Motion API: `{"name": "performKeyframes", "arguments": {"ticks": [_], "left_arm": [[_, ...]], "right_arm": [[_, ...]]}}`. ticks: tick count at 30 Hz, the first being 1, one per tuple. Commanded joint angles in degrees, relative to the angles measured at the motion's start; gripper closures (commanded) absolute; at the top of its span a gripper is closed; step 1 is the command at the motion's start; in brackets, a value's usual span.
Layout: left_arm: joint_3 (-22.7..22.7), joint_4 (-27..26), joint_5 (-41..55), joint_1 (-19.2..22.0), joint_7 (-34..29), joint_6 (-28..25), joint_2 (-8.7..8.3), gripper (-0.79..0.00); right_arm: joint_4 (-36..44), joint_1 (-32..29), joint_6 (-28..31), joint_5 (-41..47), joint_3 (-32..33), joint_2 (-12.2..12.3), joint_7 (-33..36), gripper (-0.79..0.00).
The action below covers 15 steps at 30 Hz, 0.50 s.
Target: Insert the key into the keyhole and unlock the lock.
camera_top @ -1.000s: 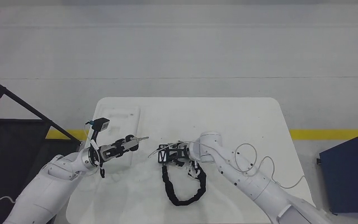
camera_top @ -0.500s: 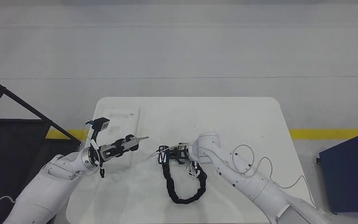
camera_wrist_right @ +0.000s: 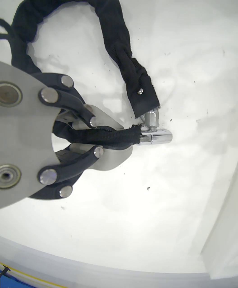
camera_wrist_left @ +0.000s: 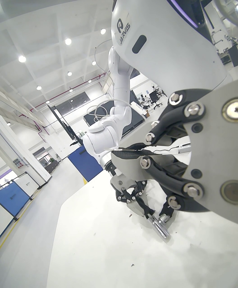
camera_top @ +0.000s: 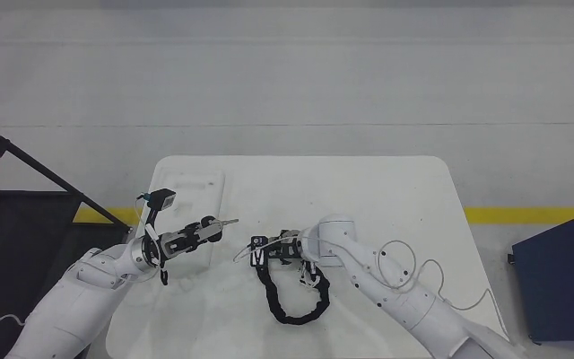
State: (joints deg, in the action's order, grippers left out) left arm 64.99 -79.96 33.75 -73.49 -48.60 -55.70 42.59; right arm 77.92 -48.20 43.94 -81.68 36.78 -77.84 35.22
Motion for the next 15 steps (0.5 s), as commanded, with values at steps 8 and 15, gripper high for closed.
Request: {"name": "performKeyframes", "arguments": {"ticks": [8, 15], "left_arm": [[0.0, 0.0, 0.0, 0.0, 0.0, 0.0, 0.00, 0.000], [0.0, 0.0, 0.0, 0.0, 0.0, 0.0, 0.00, 0.000]], "right_arm": [[1.2, -3.9, 4.6, 2.8, 6.0, 2.3, -9.2, 0.000], [0.4, -8.8, 13.5, 7.3, 13.9, 4.9, -27.6, 0.000]]}}
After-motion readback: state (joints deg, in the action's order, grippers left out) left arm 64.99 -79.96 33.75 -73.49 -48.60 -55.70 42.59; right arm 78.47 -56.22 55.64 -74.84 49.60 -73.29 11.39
